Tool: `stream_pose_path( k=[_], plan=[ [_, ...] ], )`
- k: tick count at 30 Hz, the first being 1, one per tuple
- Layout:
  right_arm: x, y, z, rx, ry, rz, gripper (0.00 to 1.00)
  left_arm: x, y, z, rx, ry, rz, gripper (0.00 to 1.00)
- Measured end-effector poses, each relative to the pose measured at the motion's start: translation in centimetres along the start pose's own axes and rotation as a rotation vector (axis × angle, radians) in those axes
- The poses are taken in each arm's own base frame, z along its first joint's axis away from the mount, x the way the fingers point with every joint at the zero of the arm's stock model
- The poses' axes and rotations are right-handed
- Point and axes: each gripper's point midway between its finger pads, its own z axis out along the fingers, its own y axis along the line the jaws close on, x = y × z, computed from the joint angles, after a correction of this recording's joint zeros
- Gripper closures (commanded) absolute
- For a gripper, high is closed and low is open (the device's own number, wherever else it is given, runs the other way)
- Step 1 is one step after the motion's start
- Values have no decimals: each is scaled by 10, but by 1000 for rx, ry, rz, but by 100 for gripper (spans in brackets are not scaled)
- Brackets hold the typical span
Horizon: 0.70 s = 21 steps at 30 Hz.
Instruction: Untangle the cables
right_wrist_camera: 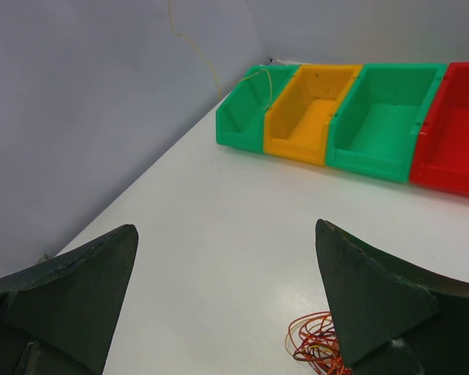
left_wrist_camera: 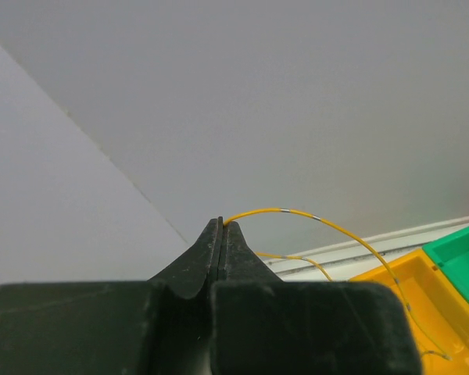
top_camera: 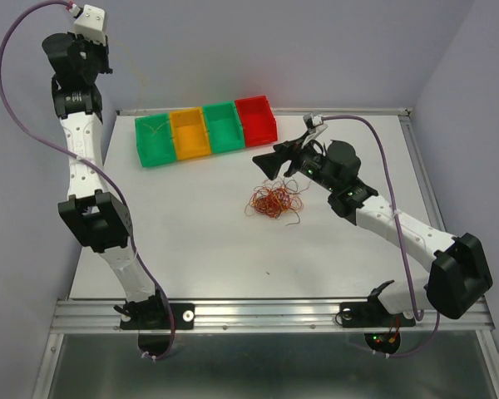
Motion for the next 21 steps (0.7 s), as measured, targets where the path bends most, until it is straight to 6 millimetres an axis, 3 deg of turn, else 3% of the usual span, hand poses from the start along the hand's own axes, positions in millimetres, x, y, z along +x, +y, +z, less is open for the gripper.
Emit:
stream_pose_path(
  k=[11, 21],
  plan=[
    [0, 0, 0, 0, 0, 0, 0, 3, 24, -5, -46, -2, 12, 100],
    [0, 0, 0, 1, 1, 0, 0, 12, 23, -1, -46, -4, 26, 100]
  ],
)
